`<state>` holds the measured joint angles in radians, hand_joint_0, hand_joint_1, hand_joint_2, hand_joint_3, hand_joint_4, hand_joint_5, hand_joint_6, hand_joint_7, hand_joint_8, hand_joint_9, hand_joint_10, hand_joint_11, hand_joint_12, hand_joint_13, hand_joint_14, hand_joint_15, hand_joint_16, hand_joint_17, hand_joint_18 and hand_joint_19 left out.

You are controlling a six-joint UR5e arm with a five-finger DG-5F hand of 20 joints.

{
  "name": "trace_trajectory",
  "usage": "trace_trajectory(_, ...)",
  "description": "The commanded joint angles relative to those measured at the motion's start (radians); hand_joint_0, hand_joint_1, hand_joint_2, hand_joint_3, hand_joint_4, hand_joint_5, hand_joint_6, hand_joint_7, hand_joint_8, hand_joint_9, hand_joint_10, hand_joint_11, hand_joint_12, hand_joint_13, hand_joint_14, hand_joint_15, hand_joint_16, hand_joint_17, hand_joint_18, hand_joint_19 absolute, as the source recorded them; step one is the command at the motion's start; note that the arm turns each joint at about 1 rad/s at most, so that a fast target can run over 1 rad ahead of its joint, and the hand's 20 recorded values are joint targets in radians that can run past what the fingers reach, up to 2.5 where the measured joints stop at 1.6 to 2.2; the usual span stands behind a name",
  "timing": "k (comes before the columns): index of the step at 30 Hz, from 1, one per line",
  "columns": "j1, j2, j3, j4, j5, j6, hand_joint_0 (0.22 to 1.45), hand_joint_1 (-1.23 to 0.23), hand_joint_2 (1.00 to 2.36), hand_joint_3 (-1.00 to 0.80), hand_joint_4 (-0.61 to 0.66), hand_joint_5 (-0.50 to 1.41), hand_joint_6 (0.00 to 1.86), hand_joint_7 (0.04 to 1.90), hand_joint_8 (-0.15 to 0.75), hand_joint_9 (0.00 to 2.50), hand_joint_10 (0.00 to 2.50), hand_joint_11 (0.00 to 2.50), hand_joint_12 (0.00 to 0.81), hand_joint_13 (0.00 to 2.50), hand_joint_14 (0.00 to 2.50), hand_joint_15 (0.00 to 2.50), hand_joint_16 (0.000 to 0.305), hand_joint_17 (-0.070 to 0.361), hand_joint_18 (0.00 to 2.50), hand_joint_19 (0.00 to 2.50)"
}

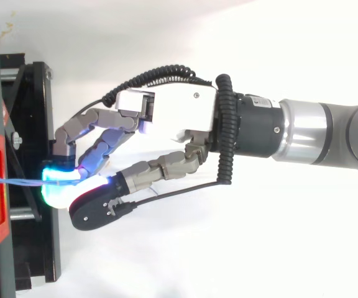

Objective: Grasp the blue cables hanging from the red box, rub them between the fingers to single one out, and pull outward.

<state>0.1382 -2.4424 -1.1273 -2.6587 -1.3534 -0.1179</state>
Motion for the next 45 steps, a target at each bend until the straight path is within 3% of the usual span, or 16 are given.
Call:
trace_trajectory(1,0.000,0.005,0.001,-0.006,0.000,0.000,0.57,-0.66,1.02,-0.28,0.11,-0.18,0.90,0.90,0.243,0.86,0.02,0.59,0.296,0.81,0.02,0.54,0.041,0.091,0.66,0.54)
trace_trajectory(7,0.001,0.036,0.001,-0.040,0.000,-0.003,0.60,-0.74,1.01,-0.31,0.07,-0.18,0.92,0.91,0.242,0.87,0.02,0.62,0.294,0.82,0.02,0.57,0.041,0.091,0.67,0.55)
trace_trajectory(12,0.003,0.036,0.003,-0.053,0.002,-0.002,0.59,-0.75,1.01,-0.41,0.11,-0.18,0.93,0.86,0.241,0.89,0.02,0.63,0.295,0.84,0.02,0.58,0.041,0.092,0.69,0.56)
trace_trajectory(27,-0.006,0.036,0.018,-0.064,0.002,0.004,0.52,-0.59,1.00,-0.48,0.15,-0.14,0.77,0.89,0.252,0.94,0.02,0.62,0.313,0.84,0.02,0.58,0.044,0.099,0.69,0.57)
trace_trajectory(37,-0.012,0.036,0.044,-0.155,-0.004,0.043,0.53,-0.51,1.00,-0.48,0.13,-0.12,0.74,1.00,0.251,0.98,0.02,0.63,0.310,0.85,0.02,0.58,0.044,0.099,0.69,0.58)
trace_trajectory(45,-0.019,0.037,0.066,-0.210,-0.004,0.047,0.56,-0.59,1.01,-0.40,0.11,-0.14,0.81,0.99,0.243,0.99,0.02,0.63,0.306,0.86,0.02,0.58,0.043,0.096,0.69,0.58)
